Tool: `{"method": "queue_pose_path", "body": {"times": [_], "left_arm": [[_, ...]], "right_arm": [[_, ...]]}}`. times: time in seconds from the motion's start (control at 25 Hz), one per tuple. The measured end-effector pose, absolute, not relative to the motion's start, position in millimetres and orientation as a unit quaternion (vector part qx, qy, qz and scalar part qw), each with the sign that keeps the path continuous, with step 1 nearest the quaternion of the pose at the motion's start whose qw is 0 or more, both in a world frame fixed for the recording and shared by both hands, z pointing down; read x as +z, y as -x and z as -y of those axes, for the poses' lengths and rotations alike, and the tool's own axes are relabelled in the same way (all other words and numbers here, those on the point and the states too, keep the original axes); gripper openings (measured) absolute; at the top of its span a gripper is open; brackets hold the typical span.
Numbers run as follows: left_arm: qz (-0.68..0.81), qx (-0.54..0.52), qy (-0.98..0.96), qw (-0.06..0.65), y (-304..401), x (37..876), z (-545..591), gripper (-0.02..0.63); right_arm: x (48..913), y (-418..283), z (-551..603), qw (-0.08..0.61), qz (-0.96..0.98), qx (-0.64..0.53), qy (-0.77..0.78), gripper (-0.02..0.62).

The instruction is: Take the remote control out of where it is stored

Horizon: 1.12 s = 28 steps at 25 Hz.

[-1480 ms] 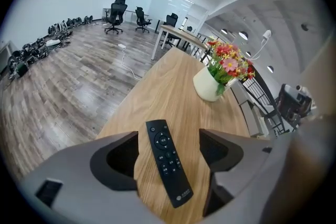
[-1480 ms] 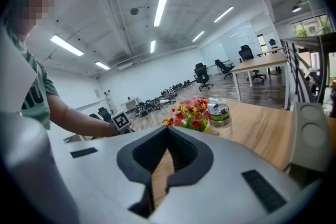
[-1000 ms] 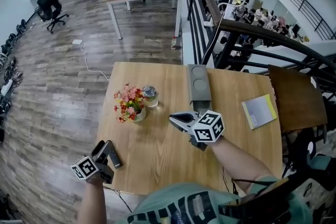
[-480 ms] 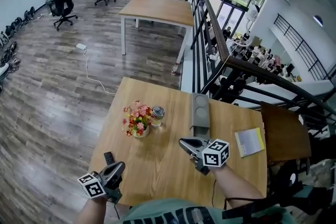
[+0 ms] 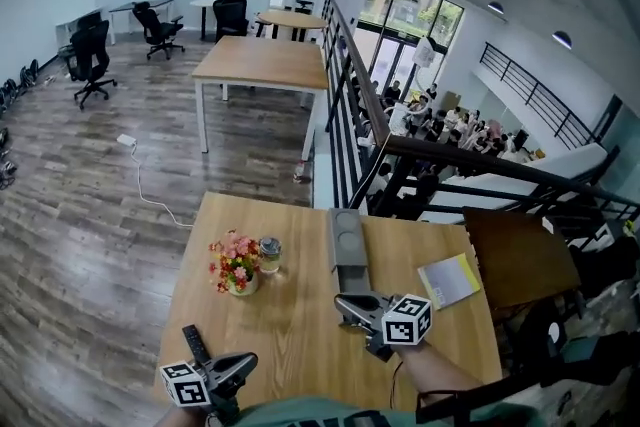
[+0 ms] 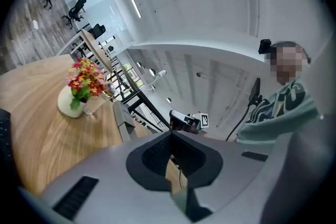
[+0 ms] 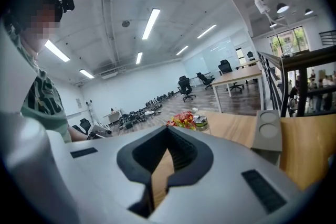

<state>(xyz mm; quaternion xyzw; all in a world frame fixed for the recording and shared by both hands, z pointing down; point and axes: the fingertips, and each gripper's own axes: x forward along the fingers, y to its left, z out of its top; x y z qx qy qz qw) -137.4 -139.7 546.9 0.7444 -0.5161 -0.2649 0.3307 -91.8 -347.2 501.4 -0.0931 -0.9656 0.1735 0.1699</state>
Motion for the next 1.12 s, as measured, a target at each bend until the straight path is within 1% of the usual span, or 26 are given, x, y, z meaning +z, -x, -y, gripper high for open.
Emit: {"method": "queue_pose_path", "body": {"times": [0.12,0.24,0.36,0.48,0.56,0.64,0.8,1.12], "left_arm": [[0.518,-0.256,-0.752,0.317,103,522,170,0.005],[0.537,-0.251,-0.748,0.299,68,516,204,0.005],[0.56,-0.272,-0.728,0.286,27,506,240,0.005],[0.567,-0.278,-0.713,0.304,-27,488,265,0.005],[0.569,-0.255,-0.716,0.314,-58,474,277,0.005],[0.57,-0.225,-0.728,0.307,-85,460,287,0.005],[0.569,-0.192,-0.744,0.294,-120,445,301,0.005],[0.53,-0.189,-0.773,0.295,-123,442,303,0.005]], "right_arm": [[486,40,372,0.145,0.97,0.177,0.085,0.004],[493,-12,409,0.122,0.974,0.174,0.082,0.004],[490,-66,452,0.107,0.976,0.171,0.084,0.003],[477,-132,481,0.082,0.975,0.19,0.08,0.004],[474,-169,491,0.066,0.973,0.208,0.071,0.003],[475,-197,499,0.059,0.972,0.218,0.069,0.003],[480,-233,511,0.049,0.971,0.227,0.062,0.003],[474,-264,491,0.041,0.977,0.209,0.021,0.003]]}}
